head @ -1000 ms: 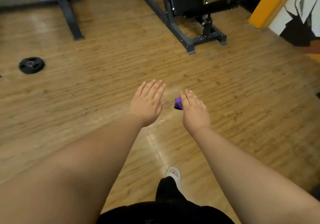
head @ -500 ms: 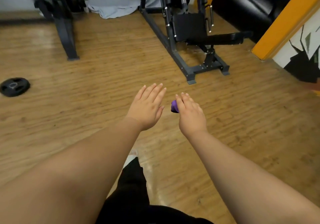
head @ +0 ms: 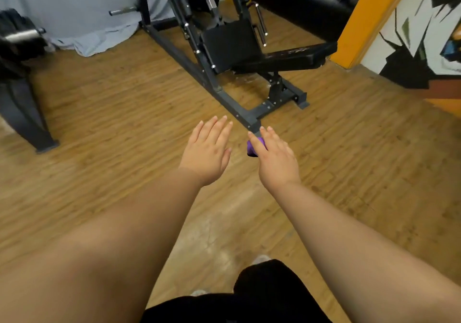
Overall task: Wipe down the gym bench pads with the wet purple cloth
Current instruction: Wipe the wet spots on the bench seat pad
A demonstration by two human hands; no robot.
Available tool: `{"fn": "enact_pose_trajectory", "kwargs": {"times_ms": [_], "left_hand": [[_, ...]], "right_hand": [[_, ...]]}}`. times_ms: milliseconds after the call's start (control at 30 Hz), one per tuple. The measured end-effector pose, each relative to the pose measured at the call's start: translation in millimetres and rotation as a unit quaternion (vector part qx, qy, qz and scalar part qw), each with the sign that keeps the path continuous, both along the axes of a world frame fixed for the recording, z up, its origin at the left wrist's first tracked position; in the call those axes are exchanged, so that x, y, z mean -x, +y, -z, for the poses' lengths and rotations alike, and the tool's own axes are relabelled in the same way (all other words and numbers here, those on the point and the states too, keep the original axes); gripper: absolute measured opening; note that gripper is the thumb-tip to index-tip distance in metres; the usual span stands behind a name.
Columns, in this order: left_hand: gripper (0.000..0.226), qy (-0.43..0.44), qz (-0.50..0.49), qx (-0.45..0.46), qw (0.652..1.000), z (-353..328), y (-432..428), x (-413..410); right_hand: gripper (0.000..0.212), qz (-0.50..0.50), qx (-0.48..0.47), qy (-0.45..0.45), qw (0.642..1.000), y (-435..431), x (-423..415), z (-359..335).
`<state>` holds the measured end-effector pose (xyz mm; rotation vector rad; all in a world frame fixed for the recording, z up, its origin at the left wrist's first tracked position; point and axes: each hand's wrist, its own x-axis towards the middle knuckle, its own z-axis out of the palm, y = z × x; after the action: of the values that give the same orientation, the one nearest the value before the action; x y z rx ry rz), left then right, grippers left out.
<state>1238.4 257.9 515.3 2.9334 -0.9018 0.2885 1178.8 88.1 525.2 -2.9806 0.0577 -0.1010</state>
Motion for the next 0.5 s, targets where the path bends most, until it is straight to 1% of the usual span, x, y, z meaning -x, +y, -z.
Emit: {"fn": "enact_pose_trajectory", "kwargs": {"times_ms": [200,367,500], "left_hand": [[0.059,0.004,0.026,0.006,1.0,8,-76,-126],[0.06,0.025,0.024,0.007,0.999,8,-157,-226],[0.06,0.036,0.017,0.011,0.999,6,-216,-294]], "right_hand": [[0.076,0.026,-0.001,0.002,1.0,-74,-125,16],[0.076,0.014,0.008,0.016,1.0,-155,-231,13],[0.081,0.01,0.019,0.029,0.999,-215,-301,8]]}}
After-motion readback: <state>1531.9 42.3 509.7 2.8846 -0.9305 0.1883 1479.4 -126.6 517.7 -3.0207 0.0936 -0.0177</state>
